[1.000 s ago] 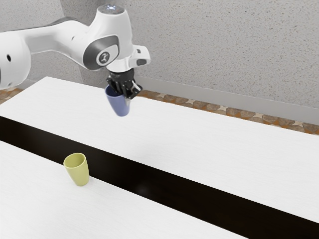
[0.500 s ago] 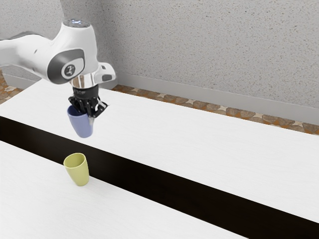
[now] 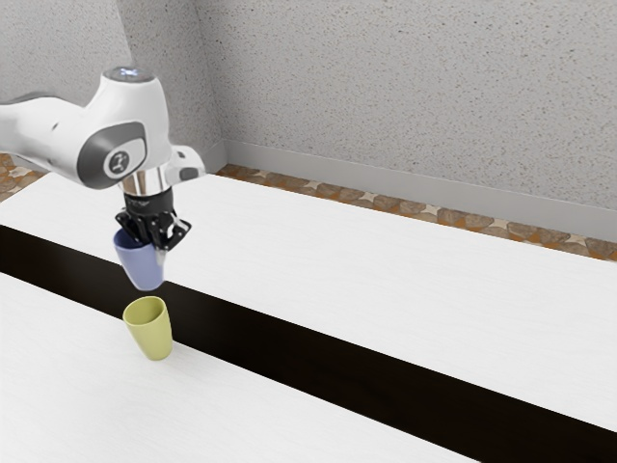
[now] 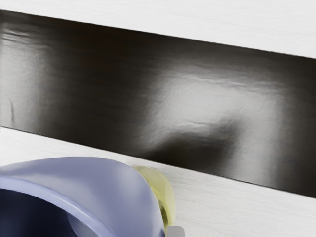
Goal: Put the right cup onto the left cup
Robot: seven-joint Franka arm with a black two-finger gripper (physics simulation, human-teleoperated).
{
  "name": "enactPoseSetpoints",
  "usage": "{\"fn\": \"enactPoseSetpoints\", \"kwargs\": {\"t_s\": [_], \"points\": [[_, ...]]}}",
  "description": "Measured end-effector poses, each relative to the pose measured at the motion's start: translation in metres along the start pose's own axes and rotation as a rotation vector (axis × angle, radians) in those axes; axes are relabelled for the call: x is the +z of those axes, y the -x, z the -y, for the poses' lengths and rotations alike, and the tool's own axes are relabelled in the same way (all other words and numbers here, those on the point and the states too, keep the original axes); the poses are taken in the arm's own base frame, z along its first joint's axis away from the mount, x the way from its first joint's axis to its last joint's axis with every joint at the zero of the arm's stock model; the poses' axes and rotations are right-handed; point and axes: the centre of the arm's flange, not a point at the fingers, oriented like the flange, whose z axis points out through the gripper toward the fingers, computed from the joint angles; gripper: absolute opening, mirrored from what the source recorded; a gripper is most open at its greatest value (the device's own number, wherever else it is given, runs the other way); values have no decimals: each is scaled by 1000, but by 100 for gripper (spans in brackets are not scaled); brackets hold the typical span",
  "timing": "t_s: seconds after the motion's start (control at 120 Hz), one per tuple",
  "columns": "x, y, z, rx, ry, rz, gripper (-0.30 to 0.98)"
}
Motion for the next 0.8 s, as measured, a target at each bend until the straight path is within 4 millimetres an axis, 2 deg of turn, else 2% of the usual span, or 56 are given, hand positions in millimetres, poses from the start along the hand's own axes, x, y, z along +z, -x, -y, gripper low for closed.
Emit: {"fn": "enactPoseSetpoints", "kwargs": {"t_s": [0.258,0.433,0.592,0.692,0.8], "points": [[10,9,0,-9,9,6,-9],[21,12,9,-34,13,14,-9],[22,15,12,-41,15,10,-9],[36,18,14,-48,16,24,-9],[42,17,14,-49,18,21,-9]]}}
